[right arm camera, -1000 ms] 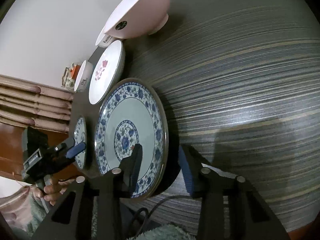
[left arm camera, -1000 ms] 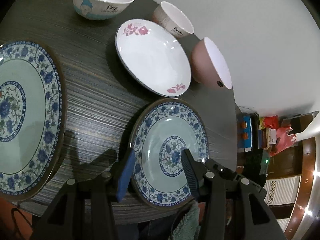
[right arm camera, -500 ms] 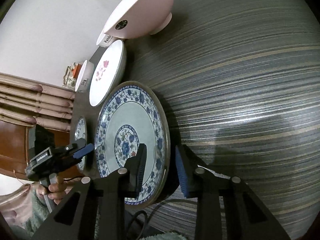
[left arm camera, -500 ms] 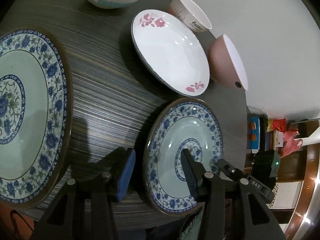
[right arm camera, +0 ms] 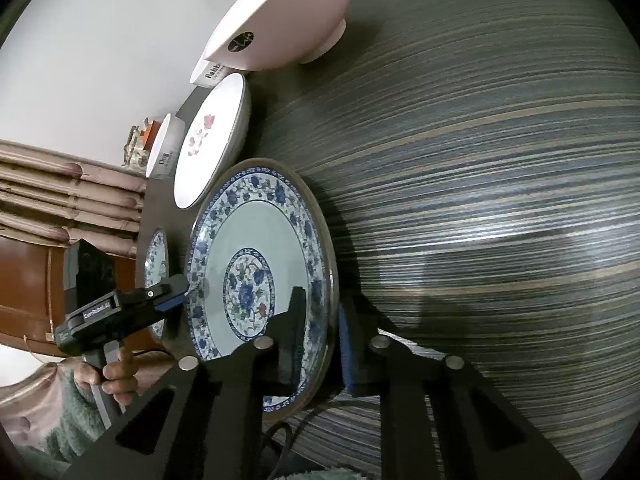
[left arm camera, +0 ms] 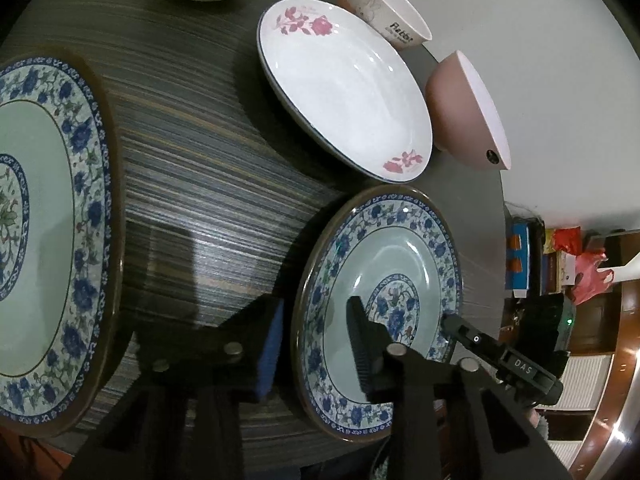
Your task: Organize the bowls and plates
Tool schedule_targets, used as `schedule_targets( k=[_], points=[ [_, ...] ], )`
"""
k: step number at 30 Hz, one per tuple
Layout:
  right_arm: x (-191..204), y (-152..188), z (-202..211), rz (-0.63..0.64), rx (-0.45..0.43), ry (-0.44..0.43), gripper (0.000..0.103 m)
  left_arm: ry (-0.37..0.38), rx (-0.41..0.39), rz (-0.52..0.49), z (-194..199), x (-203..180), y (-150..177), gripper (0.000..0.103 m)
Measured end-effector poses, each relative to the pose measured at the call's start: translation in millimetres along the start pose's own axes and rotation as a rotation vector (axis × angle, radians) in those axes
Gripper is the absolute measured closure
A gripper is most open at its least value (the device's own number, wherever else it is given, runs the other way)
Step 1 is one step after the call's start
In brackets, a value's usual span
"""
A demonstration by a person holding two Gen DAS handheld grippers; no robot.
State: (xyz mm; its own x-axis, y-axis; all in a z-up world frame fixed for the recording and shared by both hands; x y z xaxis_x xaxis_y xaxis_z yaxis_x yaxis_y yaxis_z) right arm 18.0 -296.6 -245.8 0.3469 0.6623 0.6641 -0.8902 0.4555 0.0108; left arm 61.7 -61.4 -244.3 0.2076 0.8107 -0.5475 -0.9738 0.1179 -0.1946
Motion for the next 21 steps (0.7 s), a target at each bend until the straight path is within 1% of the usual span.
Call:
schedule_targets(
  k=[8, 13, 21],
  points=[
    [2, 1, 0, 0.008, -0.011, 0.019, 0.091, -0.044, 0.006, -0.037, -1, -2, 1, 0.085],
    [4, 3, 0, 0.027, -0.021, 0.039, 0.091, -0.066, 0.002, -0.064, 4, -2, 2, 0.085],
    [11, 7, 5, 0.050, -0.030, 0.040, 0.090, -0.063, -0.021, -0.083, 17, -5, 1, 0.085]
  ],
)
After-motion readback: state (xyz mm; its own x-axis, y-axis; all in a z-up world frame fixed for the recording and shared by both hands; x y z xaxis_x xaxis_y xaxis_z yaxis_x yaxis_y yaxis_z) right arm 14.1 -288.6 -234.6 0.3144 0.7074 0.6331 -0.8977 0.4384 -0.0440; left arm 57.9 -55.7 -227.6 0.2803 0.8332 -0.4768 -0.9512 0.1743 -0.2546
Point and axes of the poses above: each gripper's, at about its wrist camera, not at the fingertips, and z roughly against the way its jaws point, x to its left, y to its underside, the point moved 8 cm from there along -z, roughly the way its jaws point, and after that the axes turned 13 degrees about -z, right-handed, at the moved point
